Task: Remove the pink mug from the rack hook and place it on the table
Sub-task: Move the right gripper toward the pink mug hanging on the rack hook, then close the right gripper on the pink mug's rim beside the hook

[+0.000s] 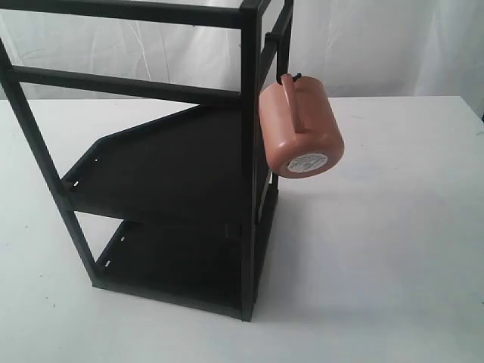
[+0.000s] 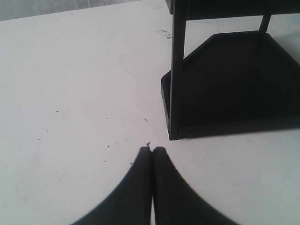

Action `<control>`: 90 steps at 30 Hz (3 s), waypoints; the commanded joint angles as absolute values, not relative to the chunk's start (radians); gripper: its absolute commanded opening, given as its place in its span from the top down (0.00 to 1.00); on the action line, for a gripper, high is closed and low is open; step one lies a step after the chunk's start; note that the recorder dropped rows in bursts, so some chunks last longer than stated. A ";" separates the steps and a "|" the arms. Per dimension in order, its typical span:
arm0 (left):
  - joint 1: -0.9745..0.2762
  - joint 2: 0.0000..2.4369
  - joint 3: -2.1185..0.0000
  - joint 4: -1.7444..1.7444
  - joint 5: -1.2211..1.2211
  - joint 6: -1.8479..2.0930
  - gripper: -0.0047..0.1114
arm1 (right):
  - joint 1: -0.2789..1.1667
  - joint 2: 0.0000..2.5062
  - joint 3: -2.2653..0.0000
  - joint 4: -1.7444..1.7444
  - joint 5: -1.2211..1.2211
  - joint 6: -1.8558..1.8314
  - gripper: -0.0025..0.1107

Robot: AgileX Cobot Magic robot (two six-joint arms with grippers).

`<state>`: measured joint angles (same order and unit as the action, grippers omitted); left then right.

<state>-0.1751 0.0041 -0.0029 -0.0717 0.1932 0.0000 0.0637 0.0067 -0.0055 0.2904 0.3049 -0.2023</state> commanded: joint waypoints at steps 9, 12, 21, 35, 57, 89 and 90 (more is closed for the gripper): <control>-0.174 0.000 0.000 -0.073 0.196 0.000 0.96 | 0.057 0.000 0.000 0.291 0.299 -0.206 0.98; -0.174 0.000 0.000 -0.073 0.196 0.000 0.96 | 0.057 0.000 0.000 0.291 0.299 -0.206 0.98; -0.174 0.000 0.000 -0.043 0.196 0.000 0.96 | 0.057 0.000 0.000 0.303 0.257 -0.197 0.98; -0.174 0.000 0.000 -0.044 0.203 0.000 0.96 | 0.057 0.000 0.000 0.739 0.059 0.010 0.98; -0.174 0.000 0.000 -0.044 0.203 0.000 0.96 | 0.250 0.702 -0.691 1.014 0.577 -1.176 0.63; -0.174 0.000 0.000 -0.044 0.203 0.000 0.96 | 0.643 1.181 -0.784 1.315 0.007 -1.593 0.51; -0.174 0.000 0.000 -0.044 0.203 0.000 0.96 | 0.649 1.189 -0.787 1.315 0.000 -1.593 0.51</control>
